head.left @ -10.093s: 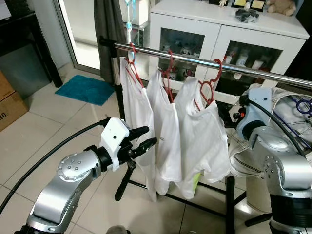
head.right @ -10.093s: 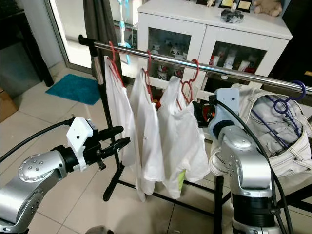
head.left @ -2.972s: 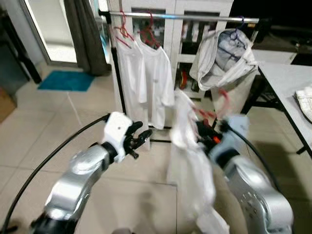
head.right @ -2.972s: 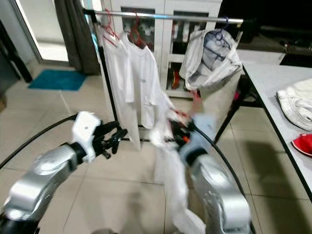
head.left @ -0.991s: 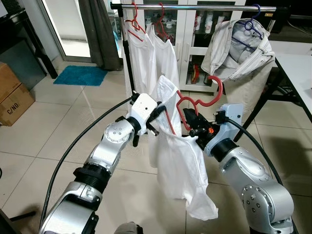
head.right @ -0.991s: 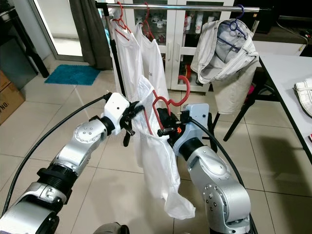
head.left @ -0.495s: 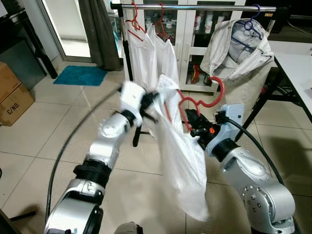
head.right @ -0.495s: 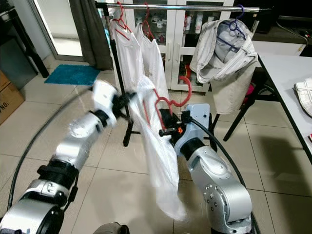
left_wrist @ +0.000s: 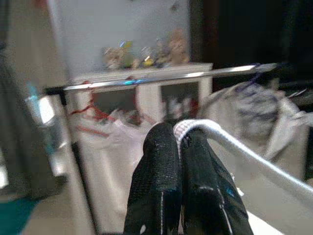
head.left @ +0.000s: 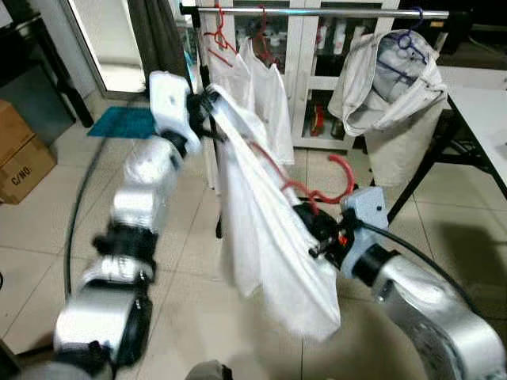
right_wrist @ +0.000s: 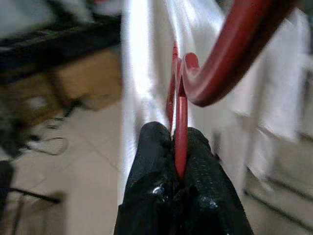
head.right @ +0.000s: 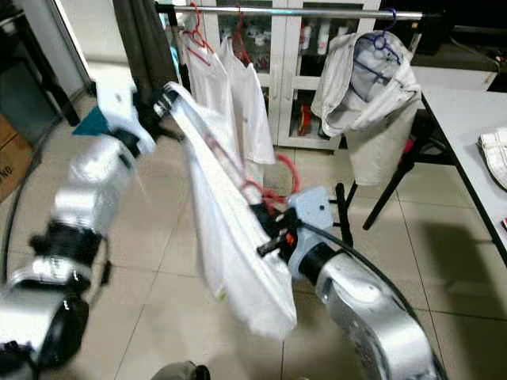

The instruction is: Hang hanger

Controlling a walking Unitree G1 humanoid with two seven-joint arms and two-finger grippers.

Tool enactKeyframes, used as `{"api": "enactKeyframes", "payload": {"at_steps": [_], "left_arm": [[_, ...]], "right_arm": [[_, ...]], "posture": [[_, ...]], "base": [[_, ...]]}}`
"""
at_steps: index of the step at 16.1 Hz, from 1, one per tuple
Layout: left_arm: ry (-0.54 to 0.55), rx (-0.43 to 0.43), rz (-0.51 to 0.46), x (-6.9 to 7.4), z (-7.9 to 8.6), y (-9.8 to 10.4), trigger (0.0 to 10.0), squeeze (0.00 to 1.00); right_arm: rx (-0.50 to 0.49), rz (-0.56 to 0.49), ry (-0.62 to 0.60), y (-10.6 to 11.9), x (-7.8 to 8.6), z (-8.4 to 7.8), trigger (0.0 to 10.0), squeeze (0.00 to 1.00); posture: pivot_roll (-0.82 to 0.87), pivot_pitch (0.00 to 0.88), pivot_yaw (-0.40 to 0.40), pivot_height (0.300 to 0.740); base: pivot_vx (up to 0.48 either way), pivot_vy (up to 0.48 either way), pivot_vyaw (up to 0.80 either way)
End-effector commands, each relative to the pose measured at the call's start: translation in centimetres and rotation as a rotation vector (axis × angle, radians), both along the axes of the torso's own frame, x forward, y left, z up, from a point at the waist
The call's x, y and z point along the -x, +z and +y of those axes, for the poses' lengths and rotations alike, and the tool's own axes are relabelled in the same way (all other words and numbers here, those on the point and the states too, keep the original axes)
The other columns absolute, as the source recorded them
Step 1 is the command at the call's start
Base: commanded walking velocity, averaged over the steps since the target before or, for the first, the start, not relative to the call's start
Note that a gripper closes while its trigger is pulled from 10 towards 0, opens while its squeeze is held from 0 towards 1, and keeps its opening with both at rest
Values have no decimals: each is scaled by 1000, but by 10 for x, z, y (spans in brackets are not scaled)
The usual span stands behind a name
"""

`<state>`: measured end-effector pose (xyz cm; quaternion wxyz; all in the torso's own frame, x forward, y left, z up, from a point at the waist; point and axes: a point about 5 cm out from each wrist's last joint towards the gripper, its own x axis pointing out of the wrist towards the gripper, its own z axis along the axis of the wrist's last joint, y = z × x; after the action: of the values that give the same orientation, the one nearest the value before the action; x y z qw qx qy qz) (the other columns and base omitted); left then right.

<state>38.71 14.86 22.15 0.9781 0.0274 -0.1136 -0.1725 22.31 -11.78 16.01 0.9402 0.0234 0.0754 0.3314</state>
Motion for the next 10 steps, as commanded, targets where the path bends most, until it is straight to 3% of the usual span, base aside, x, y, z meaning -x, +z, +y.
{"api": "enactKeyframes", "payload": {"at_steps": [1,3,6,10], "left_arm": [[168,10,-20,-8,34,18,0,0],[218,-20,8,-13,42,18,0,0],[259,33,54,-19,48,17,0,0],[239,166,151,-22,47,1,0,0]], "right_arm": [[12,54,63,-8,11,-4,0,0],[-6,61,136,-7,19,-4,0,0],[-32,87,229,-8,31,-2,0,0],[-104,98,142,-11,30,-7,0,0]], "posture": [[8,6,51,740],[8,6,52,740],[6,6,57,740],[5,6,65,740]], "base": [[0,0,0],[0,0,0],[0,0,0],[0,0,0]]}}
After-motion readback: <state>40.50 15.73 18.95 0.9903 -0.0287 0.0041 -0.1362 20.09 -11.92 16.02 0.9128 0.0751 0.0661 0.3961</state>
